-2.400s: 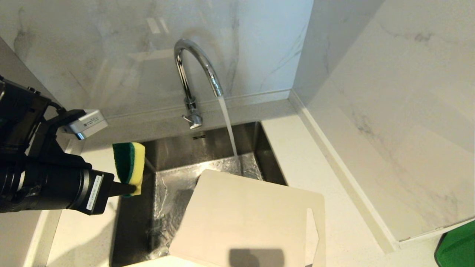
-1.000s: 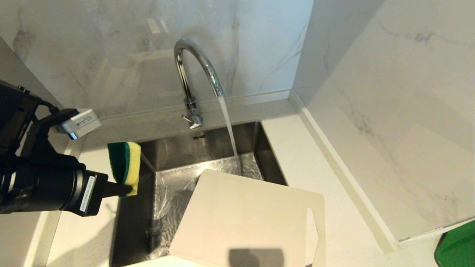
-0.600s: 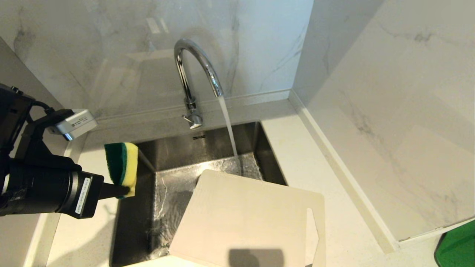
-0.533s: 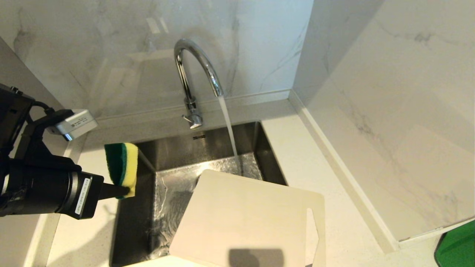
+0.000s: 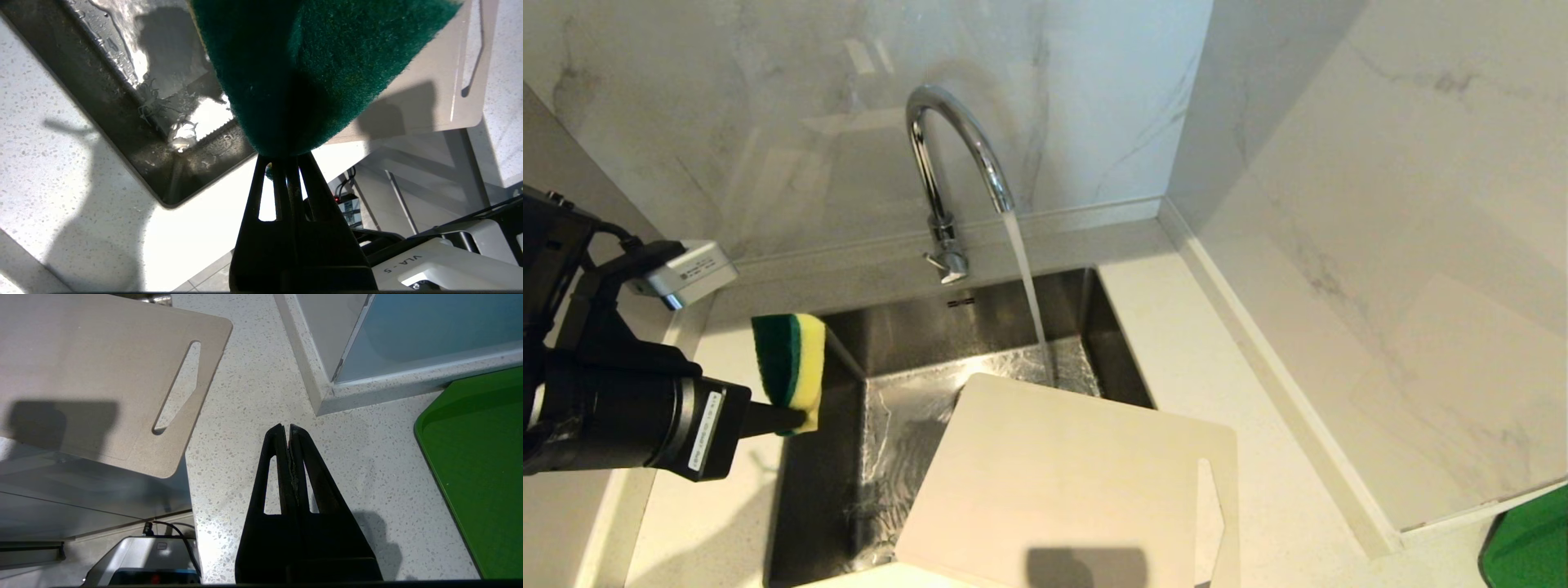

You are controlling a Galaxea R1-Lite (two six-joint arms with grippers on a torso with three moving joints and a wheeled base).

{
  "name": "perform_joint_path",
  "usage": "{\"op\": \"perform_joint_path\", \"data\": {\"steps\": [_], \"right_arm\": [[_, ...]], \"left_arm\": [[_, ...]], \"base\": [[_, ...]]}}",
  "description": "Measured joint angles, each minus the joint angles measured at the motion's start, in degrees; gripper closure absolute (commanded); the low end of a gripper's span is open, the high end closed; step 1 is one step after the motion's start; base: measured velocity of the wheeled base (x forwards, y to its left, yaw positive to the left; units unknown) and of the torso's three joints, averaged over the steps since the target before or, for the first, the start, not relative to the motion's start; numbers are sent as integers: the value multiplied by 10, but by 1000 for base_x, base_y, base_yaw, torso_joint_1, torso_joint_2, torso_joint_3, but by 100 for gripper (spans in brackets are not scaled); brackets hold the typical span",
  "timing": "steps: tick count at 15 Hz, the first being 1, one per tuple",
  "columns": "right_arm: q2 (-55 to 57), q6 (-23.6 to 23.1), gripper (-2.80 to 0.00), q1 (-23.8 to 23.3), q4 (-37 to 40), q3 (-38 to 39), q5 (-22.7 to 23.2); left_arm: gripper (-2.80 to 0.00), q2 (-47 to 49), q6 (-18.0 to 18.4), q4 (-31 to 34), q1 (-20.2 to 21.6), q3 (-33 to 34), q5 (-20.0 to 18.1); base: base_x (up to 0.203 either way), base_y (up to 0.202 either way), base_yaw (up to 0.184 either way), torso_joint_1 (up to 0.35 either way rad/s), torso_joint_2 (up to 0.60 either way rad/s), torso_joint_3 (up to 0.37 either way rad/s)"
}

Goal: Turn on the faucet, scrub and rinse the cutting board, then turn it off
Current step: Put down the cleaning cloth

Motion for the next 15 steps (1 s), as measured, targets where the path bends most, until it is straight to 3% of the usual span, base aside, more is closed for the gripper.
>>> {"op": "perform_joint_path", "data": {"steps": [6,9,15], "right_arm": [[0,0,0,0,0,0,0],[0,0,0,0,0,0,0],[0,0,0,0,0,0,0]], "left_arm": [[0,56,13,0,12,-4,15],[0,129,39,5,87,1,51],[0,258,8,-42,241,-16,65]], "base": [[0,0,0,0,0,0],[0,0,0,0,0,0],[0,0,0,0,0,0]]}}
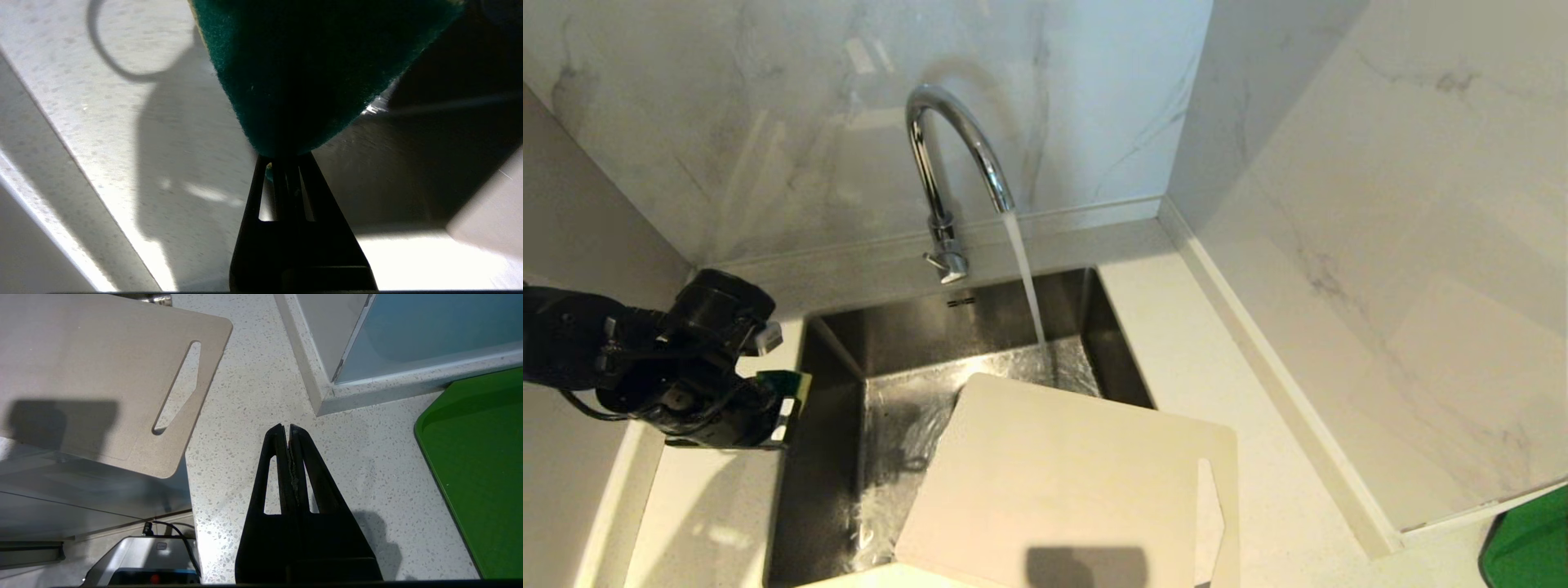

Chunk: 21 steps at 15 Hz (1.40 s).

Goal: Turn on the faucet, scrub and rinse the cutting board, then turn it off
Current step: Put down the cleaning cloth, then turn off the tap

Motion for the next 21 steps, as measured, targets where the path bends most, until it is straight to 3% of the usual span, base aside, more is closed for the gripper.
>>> {"op": "perform_joint_path", "data": {"steps": [5,6,7,14,16,18,19,21], "right_arm": [[0,0,0,0,0,0,0],[0,0,0,0,0,0,0],[0,0,0,0,0,0,0],[0,0,0,0,0,0,-1],[0,0,0,0,0,0,0],[0,0,0,0,0,0,0],[0,0,0,0,0,0,0],[0,0,0,0,0,0,0]], "left_arm": [[0,50,1,-33,106,-4,7],[-127,53,1,-33,118,-1,7],[-280,55,1,-33,126,3,7],[-280,53,6,-35,132,-12,11],[-280,46,26,-31,132,-20,39],[-280,33,72,-30,128,-39,49],[-280,27,90,-31,122,-56,34],[-280,20,104,-30,97,-102,-31]], "base": [[0,0,0,0,0,0],[0,0,0,0,0,0],[0,0,0,0,0,0],[0,0,0,0,0,0],[0,0,0,0,0,0],[0,0,0,0,0,0],[0,0,0,0,0,0],[0,0,0,0,0,0]]}}
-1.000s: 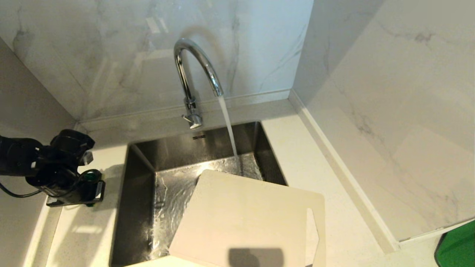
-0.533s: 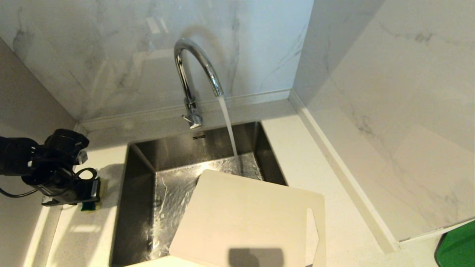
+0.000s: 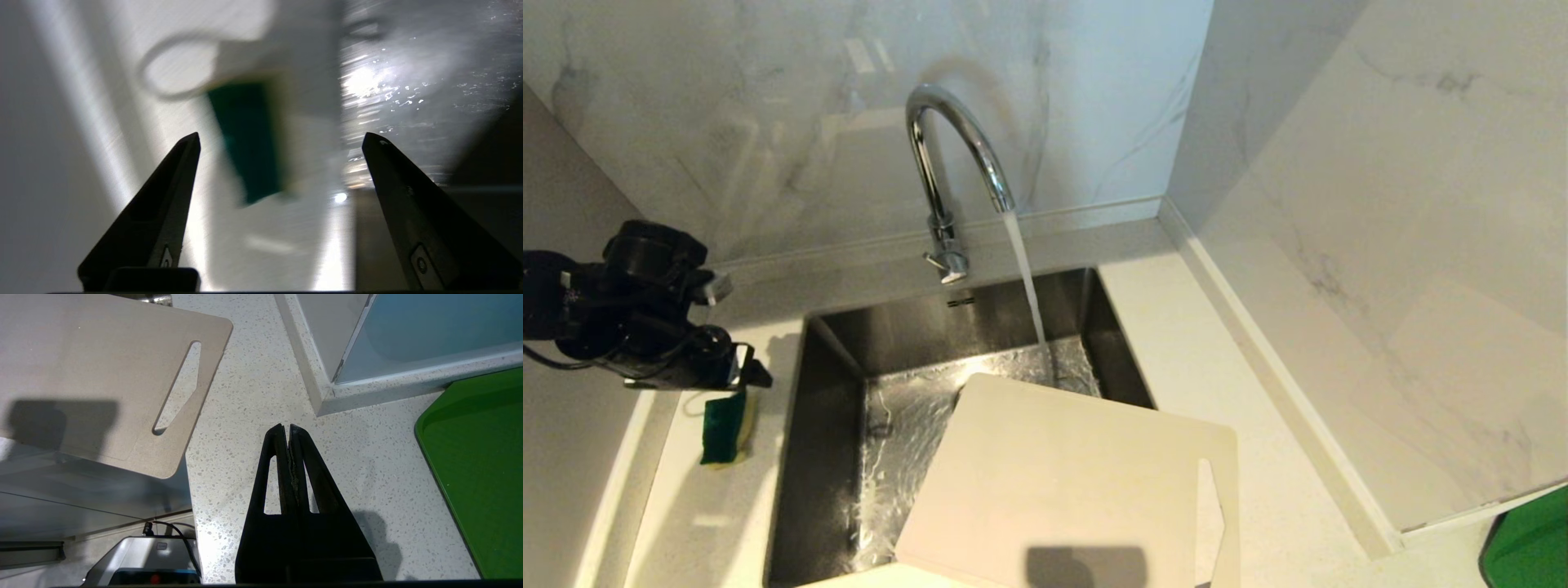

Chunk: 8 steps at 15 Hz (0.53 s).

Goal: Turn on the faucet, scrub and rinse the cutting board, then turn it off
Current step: Turn off the tap

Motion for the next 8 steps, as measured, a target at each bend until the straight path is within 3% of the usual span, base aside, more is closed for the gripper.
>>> {"op": "perform_joint_path", "data": {"steps": [2,4,5,8], "right_arm": [[0,0,0,0,0,0,0],[0,0,0,0,0,0,0],[0,0,0,0,0,0,0],[0,0,0,0,0,0,0]], "left_arm": [[-280,6,17,4,-35,-54,-42],[-280,32,35,9,-69,-99,-48],[0,52,39,10,-86,-126,-49],[0,120,27,1,-136,-206,-30]], "base": [[0,0,0,0,0,0],[0,0,0,0,0,0],[0,0,0,0,0,0],[0,0,0,0,0,0]]}}
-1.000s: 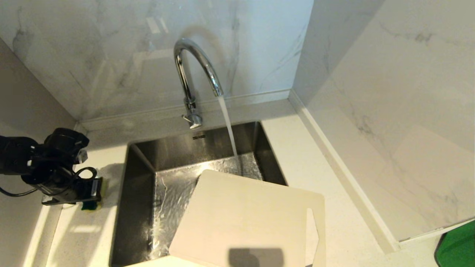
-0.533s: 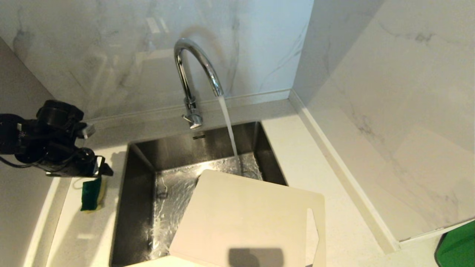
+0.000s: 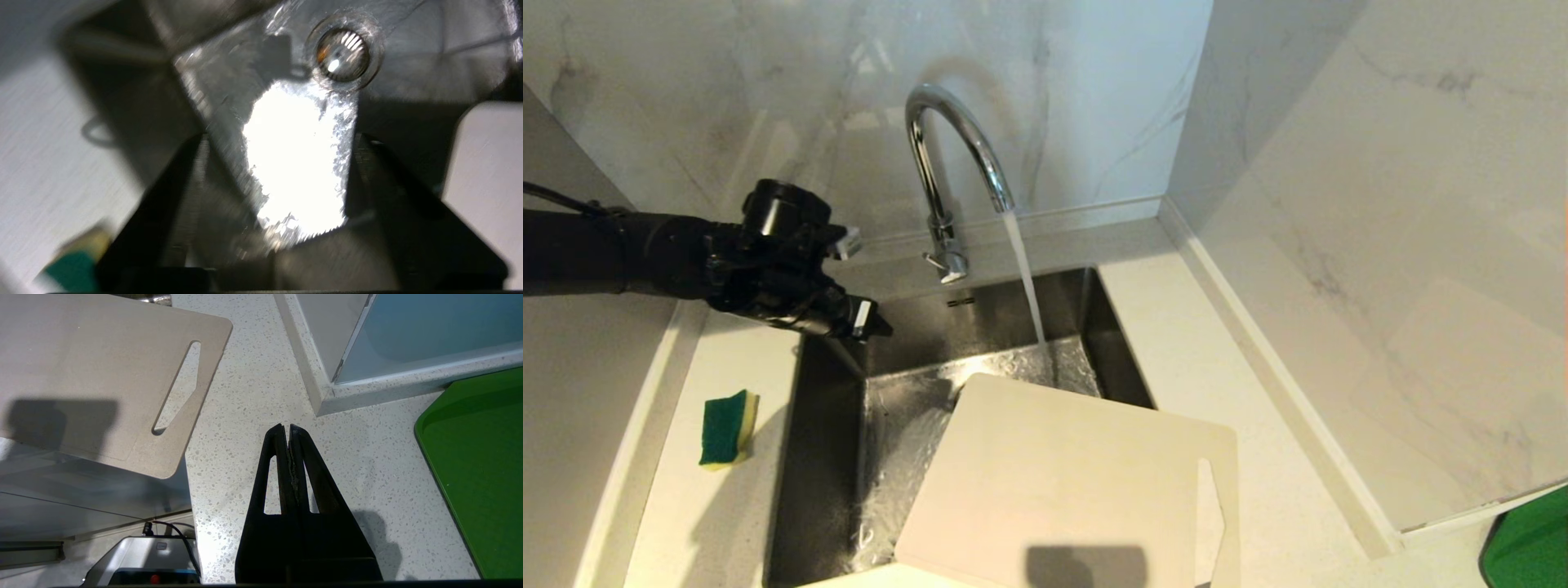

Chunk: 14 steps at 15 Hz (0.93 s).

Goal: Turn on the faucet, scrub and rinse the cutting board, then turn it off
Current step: Turn off the tap

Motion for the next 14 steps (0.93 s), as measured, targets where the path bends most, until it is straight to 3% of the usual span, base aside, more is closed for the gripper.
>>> {"op": "perform_joint_path", "data": {"steps": [2,6,14], "right_arm": [[0,0,0,0,0,0,0],[0,0,0,0,0,0,0],[0,0,0,0,0,0,0]], "left_arm": [[0,42,-10,-6,-25,-64,24],[0,96,-16,-7,-48,-155,24],[0,119,-19,-23,-79,-175,18]], "base": [[0,0,0,0,0,0],[0,0,0,0,0,0],[0,0,0,0,0,0]]}}
